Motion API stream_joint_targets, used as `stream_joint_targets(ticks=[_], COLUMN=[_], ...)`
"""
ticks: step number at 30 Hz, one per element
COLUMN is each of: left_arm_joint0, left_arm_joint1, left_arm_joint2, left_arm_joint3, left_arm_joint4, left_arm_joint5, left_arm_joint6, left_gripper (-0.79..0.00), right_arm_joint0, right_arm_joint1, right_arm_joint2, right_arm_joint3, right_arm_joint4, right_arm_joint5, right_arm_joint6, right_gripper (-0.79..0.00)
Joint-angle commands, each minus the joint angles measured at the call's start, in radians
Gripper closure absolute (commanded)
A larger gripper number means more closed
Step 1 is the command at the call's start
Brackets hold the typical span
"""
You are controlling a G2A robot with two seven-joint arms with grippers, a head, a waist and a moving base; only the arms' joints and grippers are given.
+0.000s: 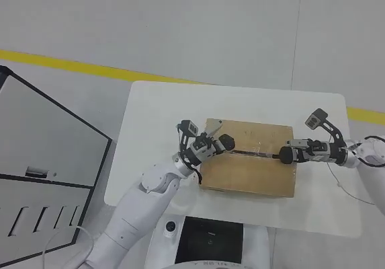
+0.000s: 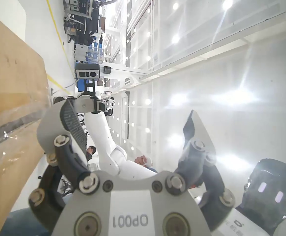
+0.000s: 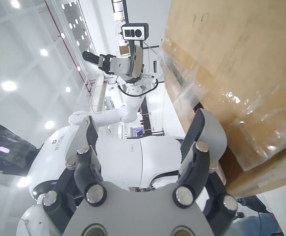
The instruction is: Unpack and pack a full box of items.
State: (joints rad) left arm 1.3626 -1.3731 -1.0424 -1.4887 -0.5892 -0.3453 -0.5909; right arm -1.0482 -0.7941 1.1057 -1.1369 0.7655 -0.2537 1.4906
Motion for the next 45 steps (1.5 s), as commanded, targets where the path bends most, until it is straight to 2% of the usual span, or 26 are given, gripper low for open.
stream_joint_targets(ticks=[1, 4, 9, 12, 15, 19, 24, 33, 40, 45], left_arm_joint0=[-0.002, 0.003, 0.039, 0.067, 0.094, 0.116, 0.119, 0.076, 0.043, 0.039], left_arm_joint1=[0.000, 0.003, 0.019, 0.030, 0.035, 0.034, 0.026, 0.016, 0.005, 0.001], left_arm_joint2=[-0.007, -0.033, -0.119, -0.175, -0.197, -0.182, -0.136, -0.085, -0.035, -0.019], left_arm_joint3=[0.003, 0.010, 0.027, 0.036, 0.039, 0.045, 0.037, 0.063, 0.114, 0.126], left_arm_joint4=[-0.008, -0.008, 0.025, 0.034, 0.031, 0.024, 0.013, 0.015, 0.021, 0.019], left_arm_joint5=[-0.009, -0.018, -0.039, -0.043, -0.036, -0.037, -0.049, -0.030, -0.026, -0.033], left_arm_joint6=[0.006, 0.021, 0.072, 0.082, 0.077, 0.067, 0.065, 0.043, 0.038, 0.036], left_gripper=[-0.785, -0.785, -0.785, -0.785, -0.785, -0.785, -0.785, -0.785, -0.785, -0.785], right_arm_joint0=[0.008, 0.022, 0.016, 0.020, 0.032, 0.058, 0.086, 0.028, -0.061, -0.112], right_arm_joint1=[-0.006, -0.009, -0.012, -0.023, -0.041, -0.062, -0.064, -0.023, 0.013, 0.026], right_arm_joint2=[-0.009, 0.001, 0.017, -0.015, -0.067, -0.121, -0.111, 0.019, 0.152, 0.244], right_arm_joint3=[-0.002, -0.009, -0.091, -0.144, -0.177, -0.160, -0.098, -0.071, -0.140, -0.222], right_arm_joint4=[0.000, 0.009, 0.027, -0.001, -0.034, -0.094, -0.135, -0.164, -0.140, -0.050], right_arm_joint5=[-0.004, -0.017, -0.052, -0.048, -0.049, -0.054, -0.051, -0.035, -0.011, -0.043], right_arm_joint6=[0.000, 0.003, 0.016, -0.003, -0.038, -0.089, -0.085, -0.044, -0.038, -0.038], right_gripper=[-0.714, -0.720, -0.736, -0.730, -0.711, -0.696, -0.702, -0.760, -0.785, -0.785])
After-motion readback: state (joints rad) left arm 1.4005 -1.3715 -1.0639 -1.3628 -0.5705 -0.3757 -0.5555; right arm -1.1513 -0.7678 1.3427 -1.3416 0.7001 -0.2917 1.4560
